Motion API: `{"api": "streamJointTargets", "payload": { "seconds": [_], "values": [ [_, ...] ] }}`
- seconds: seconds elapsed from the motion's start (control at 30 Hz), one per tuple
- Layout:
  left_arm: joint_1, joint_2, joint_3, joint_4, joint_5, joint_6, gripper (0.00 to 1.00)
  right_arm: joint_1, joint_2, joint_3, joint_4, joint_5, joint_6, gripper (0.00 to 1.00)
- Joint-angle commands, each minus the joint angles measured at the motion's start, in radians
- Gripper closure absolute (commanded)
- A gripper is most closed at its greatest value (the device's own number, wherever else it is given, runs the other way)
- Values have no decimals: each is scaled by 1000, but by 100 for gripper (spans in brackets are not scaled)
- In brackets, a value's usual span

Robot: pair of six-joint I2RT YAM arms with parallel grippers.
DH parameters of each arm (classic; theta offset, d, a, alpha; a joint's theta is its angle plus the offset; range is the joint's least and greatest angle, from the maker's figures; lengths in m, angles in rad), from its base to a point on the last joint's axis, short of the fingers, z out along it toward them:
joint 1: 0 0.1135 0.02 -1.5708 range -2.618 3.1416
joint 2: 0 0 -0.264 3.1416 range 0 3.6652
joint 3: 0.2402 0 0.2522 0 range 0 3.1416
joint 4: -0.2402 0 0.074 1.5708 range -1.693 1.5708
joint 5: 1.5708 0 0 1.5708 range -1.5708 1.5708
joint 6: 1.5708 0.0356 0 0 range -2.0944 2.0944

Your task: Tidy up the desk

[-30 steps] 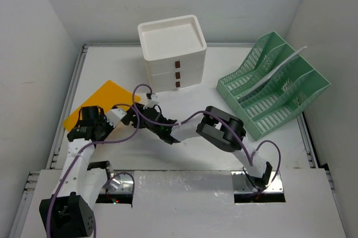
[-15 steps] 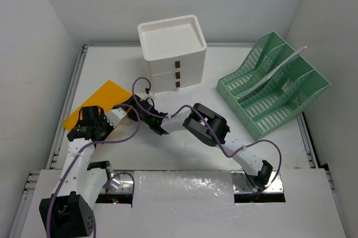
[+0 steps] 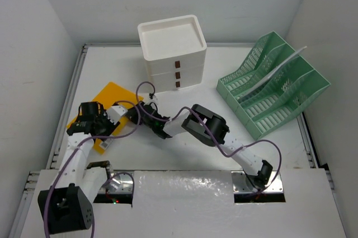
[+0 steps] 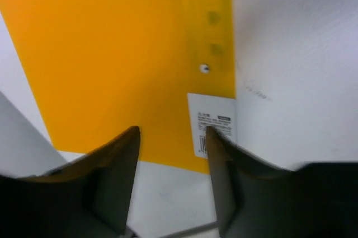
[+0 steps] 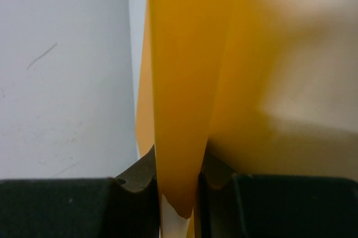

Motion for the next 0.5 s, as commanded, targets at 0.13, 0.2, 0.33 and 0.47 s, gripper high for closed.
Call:
{"api": "streamJointTargets", "payload": {
  "seconds": [0.13,0.2,0.33,0.47],
  "values": [
    [9,53,250,-153,249,-62,0,11,-283,-266,27,35,-494,100],
    [7,38,336,-211,332,-80,0,10,-334,-322,71,18,-546,100],
    [9,27,445,-259,391,-132,0,10,-446,-480,161,-41,-673,100],
    [7,47,482,-196,373,-221,0,10,-576,-589,178,-78,-750,100]
  ]
}}
